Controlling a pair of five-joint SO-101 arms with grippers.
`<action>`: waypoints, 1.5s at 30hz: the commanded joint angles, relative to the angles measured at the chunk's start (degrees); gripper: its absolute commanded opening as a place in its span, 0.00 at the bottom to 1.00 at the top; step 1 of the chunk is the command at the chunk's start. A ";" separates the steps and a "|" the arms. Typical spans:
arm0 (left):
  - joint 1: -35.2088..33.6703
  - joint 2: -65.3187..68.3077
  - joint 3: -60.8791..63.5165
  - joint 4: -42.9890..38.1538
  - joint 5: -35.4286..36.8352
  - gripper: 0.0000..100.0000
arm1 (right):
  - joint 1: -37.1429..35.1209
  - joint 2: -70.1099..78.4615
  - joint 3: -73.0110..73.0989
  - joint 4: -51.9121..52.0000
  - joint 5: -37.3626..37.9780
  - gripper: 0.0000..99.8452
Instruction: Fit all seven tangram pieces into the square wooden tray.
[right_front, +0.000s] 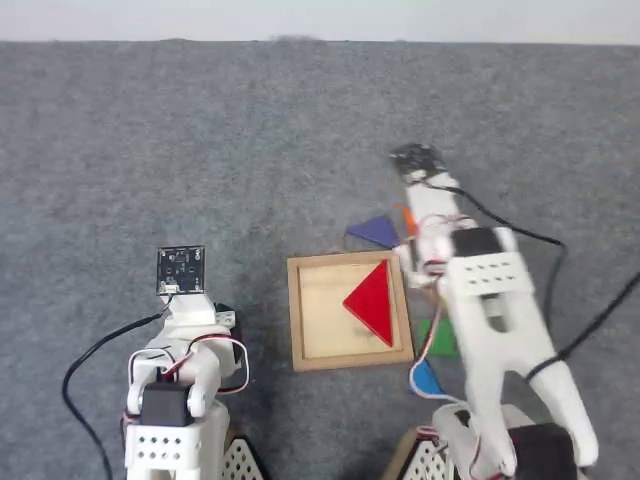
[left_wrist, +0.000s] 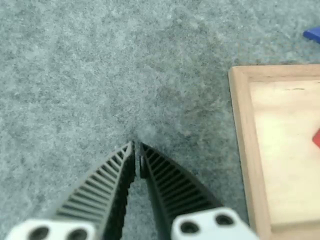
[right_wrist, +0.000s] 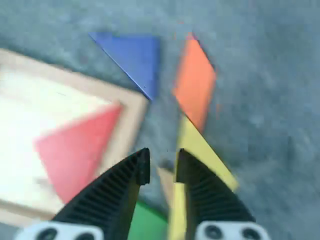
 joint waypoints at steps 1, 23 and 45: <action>-0.35 -1.14 -0.66 0.09 -0.53 0.01 | 4.97 0.04 -2.11 4.79 12.75 0.27; -0.35 -1.14 -0.66 0.09 -0.53 0.01 | 7.25 19.82 -2.29 -1.01 18.73 0.22; -0.35 -1.14 -0.66 0.09 -0.53 0.01 | 6.73 19.56 -23.56 11.65 14.07 0.02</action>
